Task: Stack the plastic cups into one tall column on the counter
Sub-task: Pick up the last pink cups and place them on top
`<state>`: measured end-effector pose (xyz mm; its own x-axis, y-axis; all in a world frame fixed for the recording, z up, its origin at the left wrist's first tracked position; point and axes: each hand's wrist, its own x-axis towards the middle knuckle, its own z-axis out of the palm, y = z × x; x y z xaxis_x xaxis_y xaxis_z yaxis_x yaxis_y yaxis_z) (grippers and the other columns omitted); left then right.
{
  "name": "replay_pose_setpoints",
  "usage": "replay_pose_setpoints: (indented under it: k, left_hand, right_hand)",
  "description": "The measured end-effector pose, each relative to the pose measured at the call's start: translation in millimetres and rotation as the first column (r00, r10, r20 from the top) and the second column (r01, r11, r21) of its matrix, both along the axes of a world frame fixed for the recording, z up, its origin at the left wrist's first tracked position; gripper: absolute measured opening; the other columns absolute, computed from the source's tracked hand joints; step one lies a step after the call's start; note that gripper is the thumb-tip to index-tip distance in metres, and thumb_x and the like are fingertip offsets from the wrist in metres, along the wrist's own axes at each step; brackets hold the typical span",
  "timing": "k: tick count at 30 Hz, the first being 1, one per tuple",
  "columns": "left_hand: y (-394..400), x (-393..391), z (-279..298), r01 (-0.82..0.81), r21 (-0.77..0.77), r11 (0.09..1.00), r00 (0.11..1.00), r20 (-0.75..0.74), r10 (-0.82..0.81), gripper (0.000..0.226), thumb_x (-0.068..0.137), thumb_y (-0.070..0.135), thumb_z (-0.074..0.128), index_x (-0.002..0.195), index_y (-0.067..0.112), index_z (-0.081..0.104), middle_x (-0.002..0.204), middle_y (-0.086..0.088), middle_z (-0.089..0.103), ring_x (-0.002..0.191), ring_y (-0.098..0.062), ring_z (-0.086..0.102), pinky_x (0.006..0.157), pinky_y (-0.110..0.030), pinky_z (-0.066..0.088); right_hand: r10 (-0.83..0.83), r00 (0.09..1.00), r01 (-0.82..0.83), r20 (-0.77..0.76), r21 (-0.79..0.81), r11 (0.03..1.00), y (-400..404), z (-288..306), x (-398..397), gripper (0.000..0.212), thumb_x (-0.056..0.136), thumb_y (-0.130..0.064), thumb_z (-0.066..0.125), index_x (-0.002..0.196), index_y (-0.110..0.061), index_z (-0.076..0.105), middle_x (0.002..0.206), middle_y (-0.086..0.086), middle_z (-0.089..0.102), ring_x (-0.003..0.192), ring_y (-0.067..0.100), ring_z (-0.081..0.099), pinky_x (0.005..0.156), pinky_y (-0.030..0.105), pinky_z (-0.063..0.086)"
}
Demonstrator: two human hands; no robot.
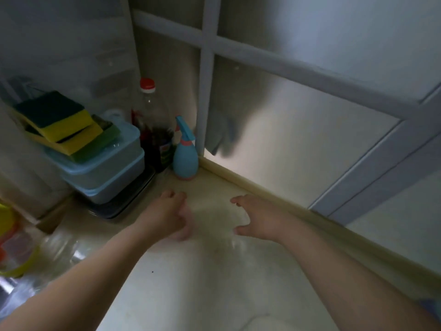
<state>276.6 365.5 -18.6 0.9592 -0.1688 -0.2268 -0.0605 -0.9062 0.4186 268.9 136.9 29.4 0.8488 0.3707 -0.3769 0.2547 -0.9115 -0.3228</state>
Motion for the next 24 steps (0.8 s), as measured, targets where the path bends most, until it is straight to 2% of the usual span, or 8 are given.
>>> replay_pose_setpoints:
  k: [5, 7, 11, 13, 15, 20, 22, 24]
  left_hand:
    - [-60.4, 3.7, 67.8, 0.162, -0.06, 0.985, 0.974, 0.167, -0.15, 0.061, 0.068, 0.021, 0.069, 0.124, 0.016, 0.047, 0.125, -0.013, 0.051, 0.111, -0.03, 0.052, 0.09, -0.033, 0.044]
    - [-94.2, 1.6, 104.6, 0.227, -0.113, 0.967, 0.953, 0.23, -0.197, 0.066, 0.066, 0.02, 0.072, 0.127, 0.017, 0.044, 0.121, -0.013, 0.052, 0.11, -0.031, 0.052, 0.093, -0.036, 0.044]
    - [-171.9, -19.4, 190.1, 0.328, -0.211, 0.921, 0.89, 0.395, -0.227, 0.07, 0.065, 0.02, 0.074, 0.126, 0.02, 0.039, 0.104, -0.005, 0.051, 0.093, -0.027, 0.054, 0.081, -0.034, 0.045]
    - [-211.1, -38.8, 231.8, 0.417, -0.258, 0.872, 0.836, 0.486, -0.256, 0.066, 0.066, 0.021, 0.076, 0.122, 0.021, 0.041, 0.105, -0.002, 0.051, 0.089, -0.024, 0.053, 0.075, -0.036, 0.048]
    - [-248.8, -61.5, 268.1, 0.525, -0.275, 0.805, 0.762, 0.573, -0.301, 0.063, 0.069, 0.021, 0.076, 0.122, 0.022, 0.042, 0.104, 0.002, 0.048, 0.088, -0.022, 0.051, 0.071, -0.035, 0.044]
    - [-336.1, -111.9, 320.0, 0.712, -0.334, 0.618, 0.649, 0.649, -0.397, 0.059, 0.074, 0.025, 0.072, 0.124, 0.027, 0.041, 0.111, 0.003, 0.048, 0.092, -0.022, 0.053, 0.068, -0.027, 0.046]
    - [-365.3, -127.9, 329.6, 0.751, -0.339, 0.567, 0.617, 0.666, -0.419, 0.06, 0.073, 0.025, 0.073, 0.125, 0.027, 0.042, 0.115, 0.0, 0.051, 0.094, -0.022, 0.054, 0.067, -0.025, 0.047]
    - [-390.9, -141.0, 336.9, 0.772, -0.331, 0.543, 0.589, 0.693, -0.415, 0.061, 0.072, 0.026, 0.073, 0.125, 0.026, 0.043, 0.121, -0.004, 0.053, 0.095, -0.022, 0.053, 0.074, -0.031, 0.046]
  right_hand:
    - [-0.103, 0.993, 0.103, 0.066, -0.005, 0.995, -59.5, 43.4, -35.4, 0.07, 0.08, -0.034, 0.067, 0.14, -0.021, 0.032, 0.142, 0.005, 0.041, 0.129, 0.021, 0.041, 0.104, 0.026, 0.032]
    - [-0.142, 0.982, 0.145, 0.121, -0.013, 0.989, -90.0, 73.5, -54.8, 0.068, 0.081, -0.034, 0.066, 0.139, -0.021, 0.033, 0.14, 0.005, 0.043, 0.127, 0.022, 0.043, 0.103, 0.029, 0.036]
    - [-0.292, 0.909, 0.295, 0.298, 0.037, 0.955, -157.5, 146.5, -107.2, 0.068, 0.08, -0.034, 0.068, 0.138, -0.028, 0.033, 0.142, -0.003, 0.042, 0.127, 0.016, 0.043, 0.105, 0.029, 0.036]
    - [-0.344, 0.859, 0.354, 0.38, 0.045, 0.934, -192.7, 181.4, -138.7, 0.068, 0.08, -0.037, 0.067, 0.138, -0.029, 0.033, 0.141, -0.004, 0.043, 0.125, 0.013, 0.043, 0.1, 0.026, 0.035]
    - [-0.394, 0.801, 0.42, 0.45, 0.045, 0.906, -227.3, 210.2, -171.0, 0.068, 0.079, -0.038, 0.068, 0.137, -0.03, 0.034, 0.138, -0.005, 0.046, 0.123, 0.012, 0.045, 0.097, 0.025, 0.036]
    - [-0.554, 0.659, 0.595, 0.509, 0.097, 0.798, -298.2, 249.9, -251.8, 0.068, 0.078, -0.034, 0.069, 0.135, -0.037, 0.034, 0.138, -0.011, 0.045, 0.118, 0.012, 0.049, 0.092, 0.026, 0.044]
    - [-0.552, 0.642, 0.601, 0.532, 0.098, 0.793, -319.0, 256.6, -279.0, 0.068, 0.078, -0.037, 0.068, 0.136, -0.038, 0.032, 0.14, -0.01, 0.043, 0.119, 0.011, 0.048, 0.096, 0.028, 0.045]
    - [-0.538, 0.622, 0.603, 0.569, 0.09, 0.792, -336.2, 261.0, -299.4, 0.072, 0.077, -0.044, 0.068, 0.138, -0.037, 0.03, 0.142, -0.011, 0.042, 0.123, 0.008, 0.044, 0.102, 0.028, 0.039]
